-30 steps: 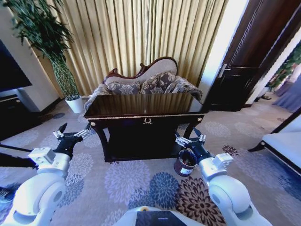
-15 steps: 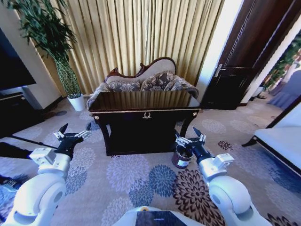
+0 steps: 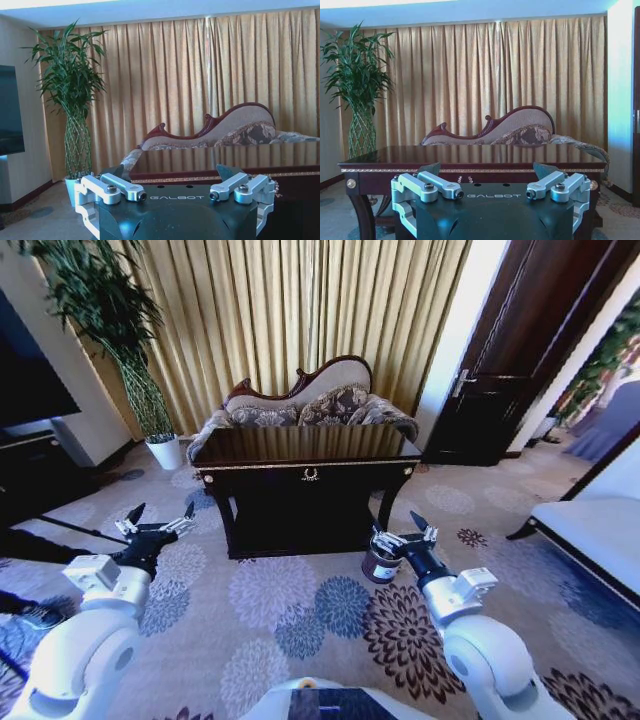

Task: Move to the front of the table and place the trash on the table into the trash bin.

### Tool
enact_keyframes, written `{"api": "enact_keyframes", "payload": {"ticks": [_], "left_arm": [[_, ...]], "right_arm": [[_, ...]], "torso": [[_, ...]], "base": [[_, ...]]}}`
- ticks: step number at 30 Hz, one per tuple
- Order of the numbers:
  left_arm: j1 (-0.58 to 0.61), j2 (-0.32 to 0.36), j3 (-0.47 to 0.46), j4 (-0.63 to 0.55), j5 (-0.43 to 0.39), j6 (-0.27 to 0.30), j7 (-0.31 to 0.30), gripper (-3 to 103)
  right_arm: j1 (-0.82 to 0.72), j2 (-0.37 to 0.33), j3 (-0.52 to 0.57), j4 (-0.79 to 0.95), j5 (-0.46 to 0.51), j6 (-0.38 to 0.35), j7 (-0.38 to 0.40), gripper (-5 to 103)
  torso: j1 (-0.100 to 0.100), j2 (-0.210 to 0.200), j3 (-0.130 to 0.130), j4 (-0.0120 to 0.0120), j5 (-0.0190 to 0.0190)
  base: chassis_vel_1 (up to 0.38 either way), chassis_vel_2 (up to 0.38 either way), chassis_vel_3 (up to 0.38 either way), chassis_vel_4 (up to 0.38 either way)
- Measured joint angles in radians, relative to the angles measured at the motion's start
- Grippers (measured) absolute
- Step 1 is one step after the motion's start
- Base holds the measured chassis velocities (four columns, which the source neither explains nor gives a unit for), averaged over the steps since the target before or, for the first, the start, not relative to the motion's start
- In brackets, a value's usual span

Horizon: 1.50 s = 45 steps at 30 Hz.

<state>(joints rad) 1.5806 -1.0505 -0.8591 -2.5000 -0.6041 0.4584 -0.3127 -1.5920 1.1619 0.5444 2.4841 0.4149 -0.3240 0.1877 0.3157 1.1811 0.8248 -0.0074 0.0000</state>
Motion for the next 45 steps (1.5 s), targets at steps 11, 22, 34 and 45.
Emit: {"api": "enact_keyframes", "payload": {"ticks": [11,22,34,45], "left_arm": [[-0.001,0.001,-0.001,0.000,0.001,-0.002,0.002,100],[-0.003,0.000,0.001,0.000,0.001,-0.003,0.005,100],[-0.005,-0.002,0.002,0.000,0.001,-0.004,0.006,100],[0.009,-0.026,-0.003,0.000,0.000,-0.058,0.043,100]], "right_arm": [[-0.001,0.002,0.000,-0.004,-0.001,0.004,0.000,100],[0.004,0.001,0.002,-0.011,-0.001,0.007,-0.001,100],[0.014,0.004,-0.006,-0.043,-0.032,0.053,-0.006,100],[0.028,0.004,-0.006,-0.070,-0.034,0.064,-0.006,100]], "torso": [[0.000,0.000,0.000,0.0000,0.0000],[0.000,0.000,0.000,0.0002,-0.0001],[-0.001,0.000,0.000,0.0003,-0.0003],[0.000,0.000,0.000,0.0001,0.0000]], "base": [[0.149,-0.148,-0.153,0.154],[0.153,-0.155,-0.140,0.168],[0.107,-0.088,-0.097,0.087],[0.000,0.000,0.000,0.000]]}}
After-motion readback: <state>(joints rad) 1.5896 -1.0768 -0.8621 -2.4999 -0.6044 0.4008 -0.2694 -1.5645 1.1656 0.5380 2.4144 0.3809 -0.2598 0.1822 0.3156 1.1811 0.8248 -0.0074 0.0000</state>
